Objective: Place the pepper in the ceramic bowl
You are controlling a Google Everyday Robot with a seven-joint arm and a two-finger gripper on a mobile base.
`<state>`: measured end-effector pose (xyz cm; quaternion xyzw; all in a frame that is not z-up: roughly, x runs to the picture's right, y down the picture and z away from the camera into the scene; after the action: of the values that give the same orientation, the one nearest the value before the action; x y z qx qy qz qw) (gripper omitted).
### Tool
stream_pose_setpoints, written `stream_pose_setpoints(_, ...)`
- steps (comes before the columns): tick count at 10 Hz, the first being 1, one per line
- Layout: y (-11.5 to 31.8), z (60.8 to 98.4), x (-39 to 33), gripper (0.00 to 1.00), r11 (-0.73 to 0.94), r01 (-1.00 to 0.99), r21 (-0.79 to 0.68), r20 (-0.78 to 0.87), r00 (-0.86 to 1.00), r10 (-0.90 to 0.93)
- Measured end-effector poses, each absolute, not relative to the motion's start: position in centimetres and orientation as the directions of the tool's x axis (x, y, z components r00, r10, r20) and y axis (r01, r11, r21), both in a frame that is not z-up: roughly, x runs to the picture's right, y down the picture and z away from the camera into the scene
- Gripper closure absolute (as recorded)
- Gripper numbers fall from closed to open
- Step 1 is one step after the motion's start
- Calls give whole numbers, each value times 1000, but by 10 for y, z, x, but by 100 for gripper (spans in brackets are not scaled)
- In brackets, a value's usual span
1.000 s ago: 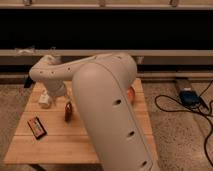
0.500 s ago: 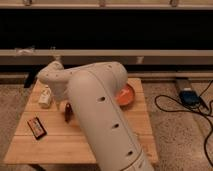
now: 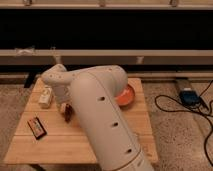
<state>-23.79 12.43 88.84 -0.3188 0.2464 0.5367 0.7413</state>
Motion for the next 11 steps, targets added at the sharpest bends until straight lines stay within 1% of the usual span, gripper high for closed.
stream_pose_setpoints(3,135,895,-236,83,226,-952,-205,-733,303,609)
stream_pose_setpoints(5,134,896,-233,99,222,-953,-205,-735,300,608)
stream_pose_setpoints(7,120,886,-231,100,198,-955,-221,-718,297,629)
stream_pose_setpoints(8,107,875,-232,100,181,-954,-238,-703,298,646)
stream_pose_setpoints(11,50,832,-221,100,131,-954,-270,-651,281,705)
